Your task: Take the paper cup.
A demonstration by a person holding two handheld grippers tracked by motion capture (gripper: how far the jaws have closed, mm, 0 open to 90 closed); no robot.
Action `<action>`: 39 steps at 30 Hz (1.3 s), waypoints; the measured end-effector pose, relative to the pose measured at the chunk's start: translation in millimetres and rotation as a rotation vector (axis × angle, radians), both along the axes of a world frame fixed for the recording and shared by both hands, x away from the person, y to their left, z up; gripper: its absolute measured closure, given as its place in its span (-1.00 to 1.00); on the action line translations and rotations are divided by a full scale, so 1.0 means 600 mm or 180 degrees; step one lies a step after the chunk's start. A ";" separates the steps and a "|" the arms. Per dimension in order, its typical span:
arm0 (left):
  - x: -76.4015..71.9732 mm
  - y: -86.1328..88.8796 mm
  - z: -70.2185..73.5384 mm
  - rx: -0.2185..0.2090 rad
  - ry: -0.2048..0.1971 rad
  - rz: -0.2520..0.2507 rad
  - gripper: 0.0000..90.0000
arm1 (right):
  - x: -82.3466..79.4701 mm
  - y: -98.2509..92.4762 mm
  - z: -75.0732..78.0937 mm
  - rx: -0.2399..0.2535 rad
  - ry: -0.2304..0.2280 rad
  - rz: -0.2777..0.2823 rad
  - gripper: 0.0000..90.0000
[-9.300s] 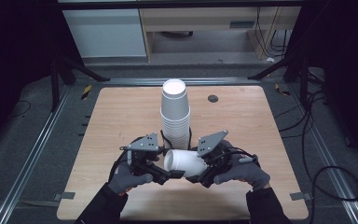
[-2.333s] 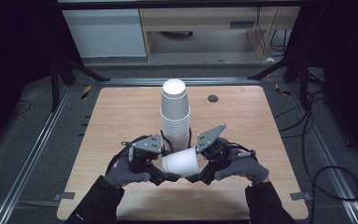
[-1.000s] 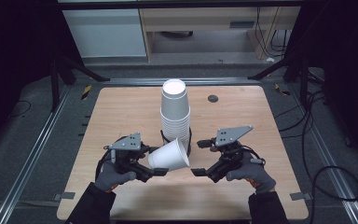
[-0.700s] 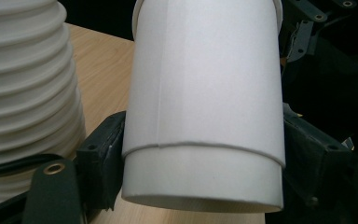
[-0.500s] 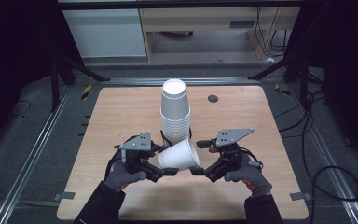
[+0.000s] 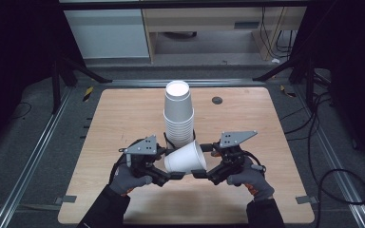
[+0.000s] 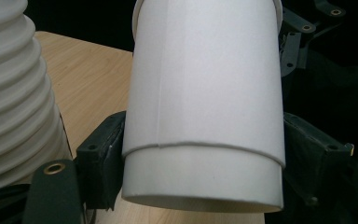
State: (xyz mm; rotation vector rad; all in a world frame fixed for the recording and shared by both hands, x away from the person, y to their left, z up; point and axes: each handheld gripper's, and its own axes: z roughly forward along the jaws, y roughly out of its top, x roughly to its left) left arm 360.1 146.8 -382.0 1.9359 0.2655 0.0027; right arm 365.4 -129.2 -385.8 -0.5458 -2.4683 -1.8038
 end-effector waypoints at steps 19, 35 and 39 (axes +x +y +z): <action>-0.002 -0.011 -0.003 0.0043 -0.0052 -0.0052 -0.49 | 0.003 0.005 -0.007 0.0045 0.0088 0.0093 -0.89; -0.001 -0.009 -0.003 0.0037 -0.0042 -0.0112 -0.50 | -0.001 0.001 -0.003 0.0025 0.0049 0.0144 -0.81; 0.000 -0.009 -0.003 0.0021 -0.0040 -0.0120 -0.50 | -0.001 0.001 -0.003 0.0033 0.0047 0.0147 -0.80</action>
